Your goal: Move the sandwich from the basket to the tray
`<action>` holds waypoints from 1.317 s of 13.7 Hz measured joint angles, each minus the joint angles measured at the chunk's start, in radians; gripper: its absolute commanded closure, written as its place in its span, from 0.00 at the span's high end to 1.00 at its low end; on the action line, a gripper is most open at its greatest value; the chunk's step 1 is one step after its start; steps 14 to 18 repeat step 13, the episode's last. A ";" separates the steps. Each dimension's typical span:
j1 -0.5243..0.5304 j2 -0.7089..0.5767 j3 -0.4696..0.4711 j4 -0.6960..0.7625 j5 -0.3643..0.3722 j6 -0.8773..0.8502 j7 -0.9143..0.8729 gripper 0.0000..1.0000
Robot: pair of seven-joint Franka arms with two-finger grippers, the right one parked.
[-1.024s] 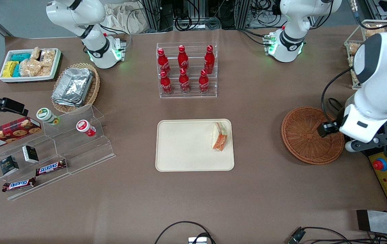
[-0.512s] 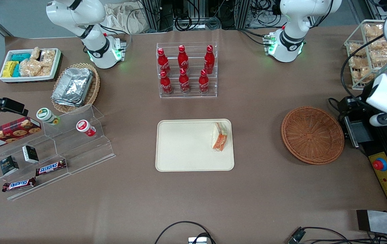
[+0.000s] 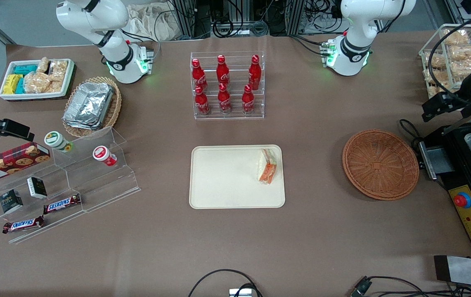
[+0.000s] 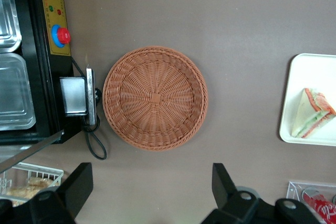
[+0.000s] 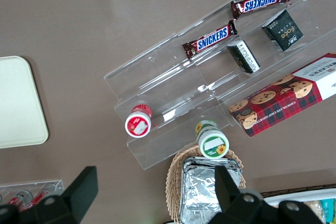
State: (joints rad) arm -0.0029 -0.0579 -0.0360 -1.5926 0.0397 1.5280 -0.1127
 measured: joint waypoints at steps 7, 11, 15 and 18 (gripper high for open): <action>0.000 -0.018 0.001 0.032 0.000 -0.008 0.003 1.00; -0.004 -0.023 0.001 0.041 0.000 -0.008 0.004 1.00; -0.004 -0.023 0.001 0.041 0.000 -0.008 0.004 1.00; -0.004 -0.023 0.001 0.041 0.000 -0.008 0.004 1.00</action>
